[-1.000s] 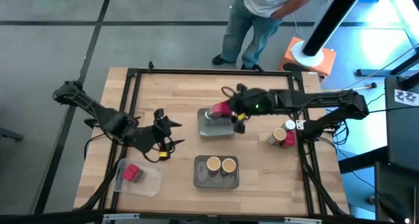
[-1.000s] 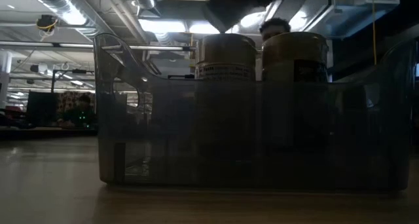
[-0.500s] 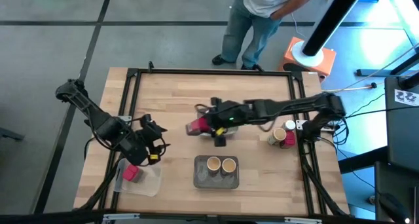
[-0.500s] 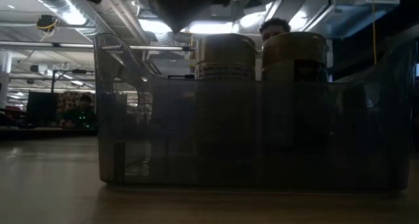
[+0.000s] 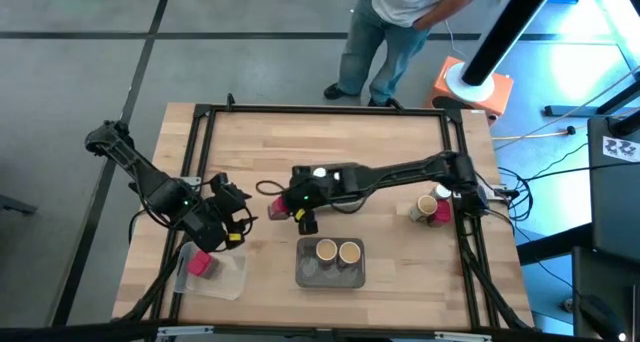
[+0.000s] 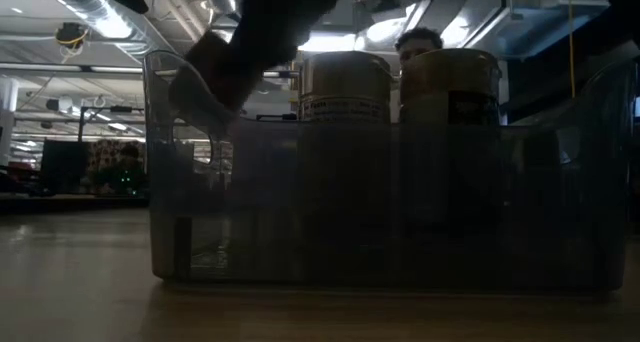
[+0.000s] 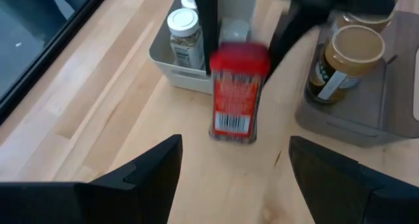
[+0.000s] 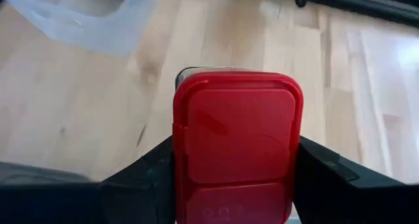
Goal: Sort spices by type
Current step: Put the top red seasoning can into the transparent bin
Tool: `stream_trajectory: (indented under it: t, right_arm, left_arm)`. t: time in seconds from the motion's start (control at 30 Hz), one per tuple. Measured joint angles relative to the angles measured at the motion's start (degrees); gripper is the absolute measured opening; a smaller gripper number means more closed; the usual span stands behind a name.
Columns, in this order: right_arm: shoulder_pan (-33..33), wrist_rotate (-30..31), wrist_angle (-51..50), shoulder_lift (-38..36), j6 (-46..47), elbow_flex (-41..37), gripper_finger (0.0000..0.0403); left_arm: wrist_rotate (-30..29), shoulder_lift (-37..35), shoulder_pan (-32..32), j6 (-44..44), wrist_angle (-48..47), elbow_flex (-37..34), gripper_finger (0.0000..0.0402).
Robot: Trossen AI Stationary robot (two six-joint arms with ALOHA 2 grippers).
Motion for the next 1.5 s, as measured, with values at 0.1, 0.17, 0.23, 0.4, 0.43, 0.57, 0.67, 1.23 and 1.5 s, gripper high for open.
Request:
stream_trajectory:
  t: [0.1,0.17,0.23,0.4,0.43,0.57,0.67,1.23,1.5]
  right_arm:
    - [0.0,0.0,-0.2,2.4,0.2,-0.1,0.0217]
    - [0.0,0.0,-0.9,3.8,0.4,-0.2,0.0217]
    - [0.0,0.0,-0.9,4.5,0.4,-0.2,0.0217]
    - [0.0,-0.1,-0.9,6.3,0.4,-0.5,0.0217]
    - [-0.1,-0.1,-0.9,6.6,0.4,-0.5,0.0217]
    - [-0.2,-0.1,-0.7,6.9,0.3,-0.5,0.0217]
    - [-0.2,-0.4,-0.7,6.9,0.2,-0.5,0.0218]
    - [0.5,-1.5,-3.0,4.0,-0.1,-0.6,0.0265]
    - [1.6,-0.9,-19.2,-6.1,1.2,-0.5,0.0265]
  left_arm:
    - [0.0,0.0,0.0,-0.2,-0.3,0.0,0.0265]
    - [0.0,0.0,0.2,-0.2,-0.3,0.0,0.0265]
    - [0.0,0.0,0.2,-0.2,-0.3,0.0,0.0265]
    - [-0.3,0.0,0.2,0.0,-0.1,0.0,0.0265]
    - [-0.4,0.0,0.2,0.0,0.0,0.0,0.0265]
    - [-0.4,0.0,0.4,0.1,0.0,-0.1,0.0265]
    - [-0.4,0.0,0.7,0.1,0.1,-0.2,0.0265]
    - [-4.0,0.1,0.9,0.6,3.8,-1.8,0.0265]
    - [-4.7,0.4,2.2,3.9,20.8,-11.5,0.0265]
